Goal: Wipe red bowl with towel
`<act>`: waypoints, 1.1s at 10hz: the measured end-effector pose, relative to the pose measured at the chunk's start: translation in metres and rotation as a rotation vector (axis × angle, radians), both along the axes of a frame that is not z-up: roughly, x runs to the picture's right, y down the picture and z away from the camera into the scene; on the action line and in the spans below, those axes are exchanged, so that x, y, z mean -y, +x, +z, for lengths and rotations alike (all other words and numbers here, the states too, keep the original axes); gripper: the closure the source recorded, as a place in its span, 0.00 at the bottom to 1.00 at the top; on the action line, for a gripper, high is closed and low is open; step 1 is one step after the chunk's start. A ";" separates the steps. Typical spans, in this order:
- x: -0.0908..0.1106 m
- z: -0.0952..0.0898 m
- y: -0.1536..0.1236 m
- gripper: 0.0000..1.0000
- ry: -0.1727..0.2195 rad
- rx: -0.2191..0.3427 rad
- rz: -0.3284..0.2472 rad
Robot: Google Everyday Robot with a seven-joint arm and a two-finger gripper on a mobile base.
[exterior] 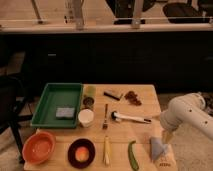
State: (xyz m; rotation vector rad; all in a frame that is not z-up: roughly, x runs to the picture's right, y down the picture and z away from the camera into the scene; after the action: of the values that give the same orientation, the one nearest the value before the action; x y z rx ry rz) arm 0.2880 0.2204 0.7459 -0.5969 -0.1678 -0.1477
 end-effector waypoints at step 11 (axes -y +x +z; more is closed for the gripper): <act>-0.027 0.003 0.011 0.20 0.032 -0.045 0.027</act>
State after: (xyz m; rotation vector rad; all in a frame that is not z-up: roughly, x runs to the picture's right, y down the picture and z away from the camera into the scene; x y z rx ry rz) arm 0.2989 0.2477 0.7492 -0.5652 -0.1302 -0.1102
